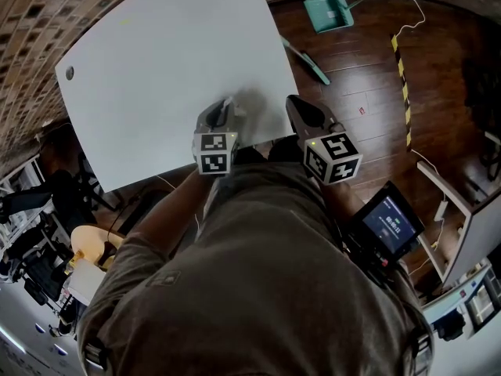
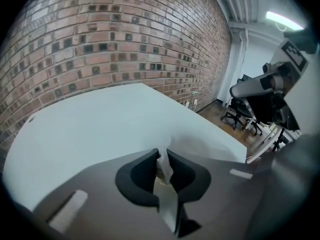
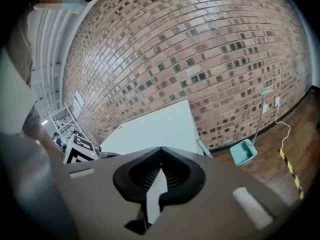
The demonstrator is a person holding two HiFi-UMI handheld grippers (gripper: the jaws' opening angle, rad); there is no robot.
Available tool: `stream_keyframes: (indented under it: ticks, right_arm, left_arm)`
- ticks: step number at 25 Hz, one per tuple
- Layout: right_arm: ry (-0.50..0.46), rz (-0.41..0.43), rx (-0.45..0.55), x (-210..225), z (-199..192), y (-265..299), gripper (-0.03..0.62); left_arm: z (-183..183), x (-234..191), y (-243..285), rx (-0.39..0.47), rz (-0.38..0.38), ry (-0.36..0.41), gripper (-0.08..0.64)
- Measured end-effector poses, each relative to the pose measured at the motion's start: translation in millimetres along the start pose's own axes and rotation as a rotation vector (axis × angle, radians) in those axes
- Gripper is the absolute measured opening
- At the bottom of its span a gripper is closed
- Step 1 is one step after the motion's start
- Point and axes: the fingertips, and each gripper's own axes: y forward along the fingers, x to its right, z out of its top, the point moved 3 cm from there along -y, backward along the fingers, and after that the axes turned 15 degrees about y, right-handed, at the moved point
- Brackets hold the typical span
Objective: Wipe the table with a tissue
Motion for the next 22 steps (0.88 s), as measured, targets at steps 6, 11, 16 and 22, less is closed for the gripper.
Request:
stream_keyframes:
  ticks: [6, 11, 16, 22]
  right_arm:
    - [-0.033, 0.035, -0.019, -14.4, 1.4, 6.6, 0.011]
    - [-0.065, 0.076, -0.036, -29.4, -0.6, 11.3, 0.011]
    - [-0.077, 0.103, -0.046, -36.1, -2.2, 13.3, 0.011]
    - [-0.080, 0.157, -0.059, -43.2, -6.8, 9.2, 0.011]
  left_arm:
    - [-19.0, -36.2, -17.5, -0.027, 0.113, -0.061, 0.028]
    - [-43.3, -59.7, -34.5, -0.051, 0.200, -0.124, 0.028]
    - [-55.0, -61.9, -41.3, -0.047, 0.230, -0.168, 0.028]
    - [-51.7, -58.8, -65.9, 0.002, 0.282, -0.227, 0.028]
